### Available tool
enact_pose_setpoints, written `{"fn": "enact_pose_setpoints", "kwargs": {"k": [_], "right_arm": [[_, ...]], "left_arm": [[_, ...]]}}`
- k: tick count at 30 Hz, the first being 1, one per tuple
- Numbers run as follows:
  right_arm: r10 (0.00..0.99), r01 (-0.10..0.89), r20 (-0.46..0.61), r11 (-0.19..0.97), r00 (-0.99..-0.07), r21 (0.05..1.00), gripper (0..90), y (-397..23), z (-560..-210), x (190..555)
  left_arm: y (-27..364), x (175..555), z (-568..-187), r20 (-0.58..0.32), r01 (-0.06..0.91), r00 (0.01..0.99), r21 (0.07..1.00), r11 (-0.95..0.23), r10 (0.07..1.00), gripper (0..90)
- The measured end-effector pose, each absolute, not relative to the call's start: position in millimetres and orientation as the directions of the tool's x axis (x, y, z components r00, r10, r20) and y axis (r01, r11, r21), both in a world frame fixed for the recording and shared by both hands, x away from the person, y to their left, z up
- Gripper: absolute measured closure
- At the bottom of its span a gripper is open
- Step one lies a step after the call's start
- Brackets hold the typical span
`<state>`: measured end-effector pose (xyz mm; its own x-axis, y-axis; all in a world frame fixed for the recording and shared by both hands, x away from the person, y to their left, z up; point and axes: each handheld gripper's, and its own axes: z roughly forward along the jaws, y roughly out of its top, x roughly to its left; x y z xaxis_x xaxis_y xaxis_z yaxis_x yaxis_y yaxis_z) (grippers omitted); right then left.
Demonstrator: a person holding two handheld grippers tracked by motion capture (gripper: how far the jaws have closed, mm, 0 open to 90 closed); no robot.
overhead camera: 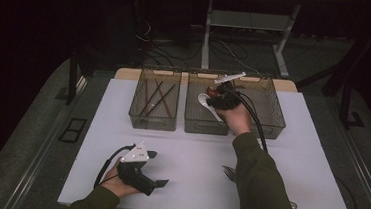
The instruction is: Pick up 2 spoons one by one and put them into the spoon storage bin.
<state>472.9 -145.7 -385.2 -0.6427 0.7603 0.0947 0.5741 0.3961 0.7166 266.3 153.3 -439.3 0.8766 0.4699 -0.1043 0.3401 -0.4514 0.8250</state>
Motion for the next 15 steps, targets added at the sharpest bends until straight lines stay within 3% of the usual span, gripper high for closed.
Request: {"fn": "enact_pose_setpoints", "kwargs": {"k": [1, 3, 6, 15], "right_arm": [[0.759, 0.583, 0.100, 0.402, -0.644, 0.706, 82.1, -146.2, -386.7, 472.7], [0.768, 0.579, 0.089, 0.396, -0.635, 0.712, 70.5, -147.9, -387.6, 471.2], [0.768, 0.582, 0.122, 0.360, -0.628, 0.729, 60.5, -153.5, -383.1, 469.3], [0.732, 0.542, 0.172, 0.304, -0.659, 0.784, 47.5, -166.3, -362.1, 452.8]], "left_arm": [[153.1, 266.0, -439.4, -0.109, 0.344, 0.875, 0.824, -0.449, 0.471, 0.0], [153.2, 266.2, -439.3, -0.104, 0.340, 0.876, 0.825, -0.451, 0.471, 0.0], [153.0, 266.2, -439.6, -0.106, 0.343, 0.876, 0.824, -0.451, 0.471, 0.0], [153.4, 266.3, -439.6, -0.106, 0.344, 0.876, 0.822, -0.454, 0.471, 0.0]]}}
